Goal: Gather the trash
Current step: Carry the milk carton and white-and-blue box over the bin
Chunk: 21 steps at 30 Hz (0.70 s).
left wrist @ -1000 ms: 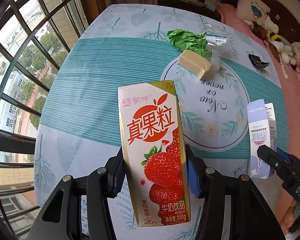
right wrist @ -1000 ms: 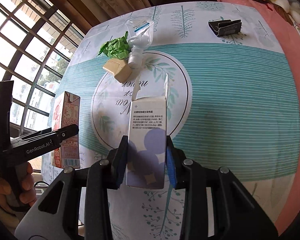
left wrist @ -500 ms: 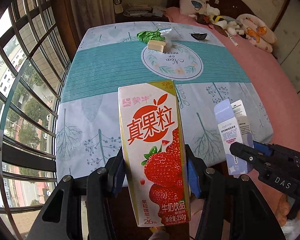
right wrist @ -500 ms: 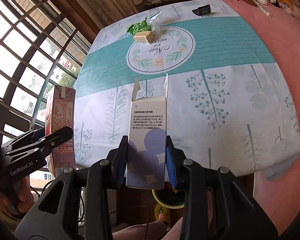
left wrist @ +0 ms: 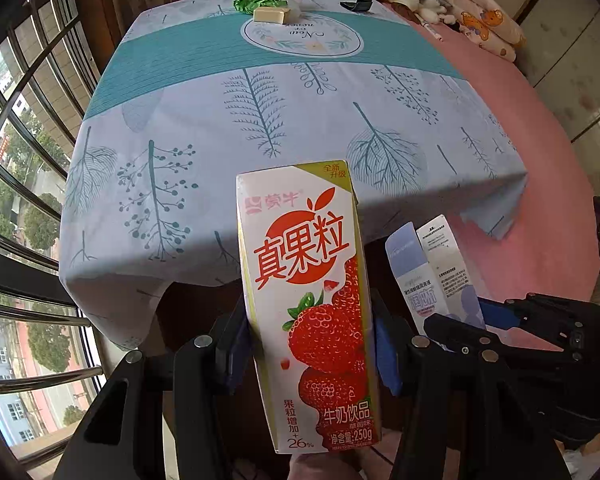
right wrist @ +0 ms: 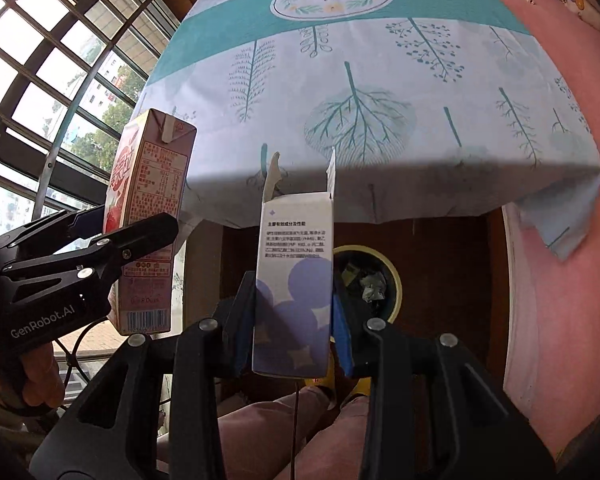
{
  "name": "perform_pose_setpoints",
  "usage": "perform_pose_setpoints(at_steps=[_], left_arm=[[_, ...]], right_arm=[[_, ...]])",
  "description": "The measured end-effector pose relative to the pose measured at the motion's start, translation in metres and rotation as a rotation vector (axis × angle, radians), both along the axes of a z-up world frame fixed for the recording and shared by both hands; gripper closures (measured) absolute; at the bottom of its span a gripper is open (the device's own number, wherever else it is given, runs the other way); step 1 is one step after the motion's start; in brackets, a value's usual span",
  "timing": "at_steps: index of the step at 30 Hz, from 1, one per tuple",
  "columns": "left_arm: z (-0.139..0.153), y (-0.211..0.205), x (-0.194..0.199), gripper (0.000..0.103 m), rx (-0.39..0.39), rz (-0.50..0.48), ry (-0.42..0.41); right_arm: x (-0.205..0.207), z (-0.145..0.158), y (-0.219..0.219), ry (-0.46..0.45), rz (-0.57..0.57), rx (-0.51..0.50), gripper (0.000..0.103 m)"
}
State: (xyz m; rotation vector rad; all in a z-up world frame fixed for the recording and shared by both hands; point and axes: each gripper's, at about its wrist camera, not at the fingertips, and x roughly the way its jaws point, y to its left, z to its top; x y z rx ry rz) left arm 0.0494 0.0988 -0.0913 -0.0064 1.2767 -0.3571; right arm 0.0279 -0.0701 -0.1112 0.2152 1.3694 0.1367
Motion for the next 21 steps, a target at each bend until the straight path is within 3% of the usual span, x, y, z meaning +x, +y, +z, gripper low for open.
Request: perform_pose_setpoints(at_steps=[8, 21], left_arm=[[-0.094, -0.034, -0.019, 0.05, 0.019, -0.015, 0.092], [-0.273, -0.066, -0.029, 0.048, 0.06, -0.022, 0.17]], right_arm=[[-0.032, -0.087, -0.032, 0.109, -0.073, 0.016, 0.072], [-0.069, -0.28, -0.073, 0.211, -0.162, 0.07, 0.07]])
